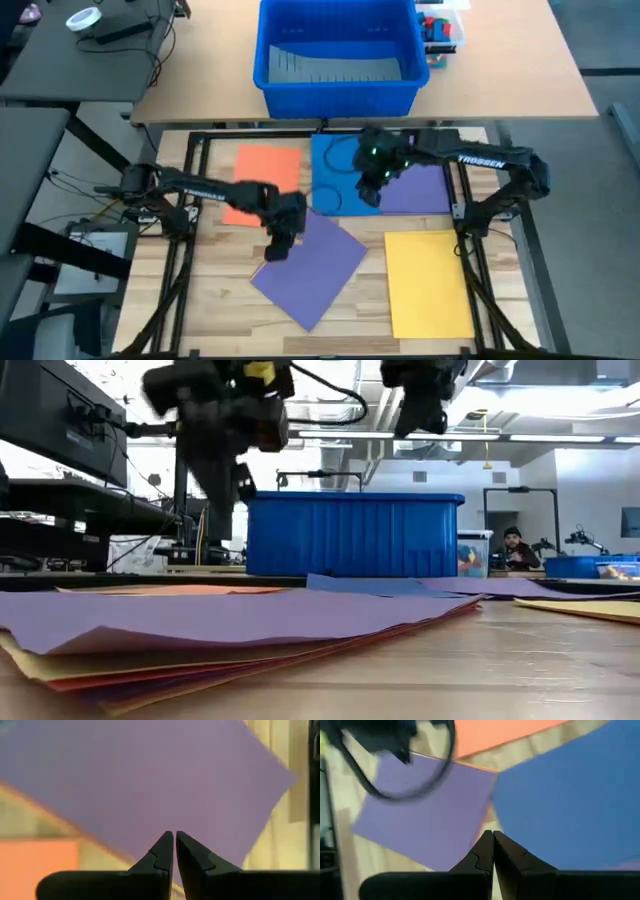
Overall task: Organize paper
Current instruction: Stack the purple paper on top of the other purple papers
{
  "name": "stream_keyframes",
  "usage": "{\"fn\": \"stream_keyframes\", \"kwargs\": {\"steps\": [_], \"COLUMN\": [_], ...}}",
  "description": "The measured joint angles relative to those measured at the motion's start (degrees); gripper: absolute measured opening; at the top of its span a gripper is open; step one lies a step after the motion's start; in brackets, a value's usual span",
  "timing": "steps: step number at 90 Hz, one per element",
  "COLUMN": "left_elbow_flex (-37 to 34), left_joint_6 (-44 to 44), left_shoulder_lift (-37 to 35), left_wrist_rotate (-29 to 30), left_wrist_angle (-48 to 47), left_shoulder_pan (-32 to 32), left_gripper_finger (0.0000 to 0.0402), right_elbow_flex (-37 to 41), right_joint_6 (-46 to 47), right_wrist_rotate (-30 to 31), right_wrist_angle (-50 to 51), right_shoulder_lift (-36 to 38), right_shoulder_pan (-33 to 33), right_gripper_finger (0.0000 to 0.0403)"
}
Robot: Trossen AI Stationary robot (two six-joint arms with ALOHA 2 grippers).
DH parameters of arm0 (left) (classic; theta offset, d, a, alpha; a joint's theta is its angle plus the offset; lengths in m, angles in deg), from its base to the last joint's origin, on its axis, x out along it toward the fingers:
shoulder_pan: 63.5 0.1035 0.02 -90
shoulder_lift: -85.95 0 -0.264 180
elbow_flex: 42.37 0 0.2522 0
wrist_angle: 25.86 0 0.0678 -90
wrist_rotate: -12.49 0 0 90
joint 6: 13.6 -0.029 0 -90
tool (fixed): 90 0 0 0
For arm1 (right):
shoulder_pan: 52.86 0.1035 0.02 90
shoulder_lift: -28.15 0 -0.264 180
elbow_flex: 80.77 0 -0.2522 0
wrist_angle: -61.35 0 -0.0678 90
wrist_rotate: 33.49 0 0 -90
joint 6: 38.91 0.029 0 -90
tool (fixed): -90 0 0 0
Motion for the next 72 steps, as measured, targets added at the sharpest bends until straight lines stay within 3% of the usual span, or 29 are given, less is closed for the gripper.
{"fn": "stream_keyframes", "kwargs": {"steps": [18, 29, 42, 59, 72], "left_elbow_flex": [-5.09, -5.17, -4.21, -4.06, -4.23], "left_joint_6": [-4.65, -6.40, -5.33, 4.77, 19.24], "left_shoulder_lift": [2.47, 6.87, 13.05, 13.83, 12.65], "left_wrist_rotate": [5.90, 9.33, 10.79, 11.77, 11.49], "left_wrist_angle": [18.52, 22.79, 24.67, 22.37, 20.73], "left_shoulder_pan": [-6.01, -8.90, -11.37, -14.32, -17.83], "left_gripper_finger": [0.0006, 0.0006, 0.0006, 0.0006, 0.0006], "right_elbow_flex": [-1.26, -2.58, -3.58, -3.73, -3.73], "right_joint_6": [14.38, 21.45, 29.38, 38.76, 45.07], "right_wrist_rotate": [2.25, 5.70, 14.10, 23.44, 30.20], "right_wrist_angle": [-4.54, -5.51, -4.17, -1.28, 2.99], "right_shoulder_lift": [1.12, 2.33, 3.43, 5.15, 5.27], "right_shoulder_pan": [9.10, 15.65, 23.49, 32.76, 37.96], "right_gripper_finger": [0.0000, 0.0000, 0.0000, 0.0000, 0.0000]}}
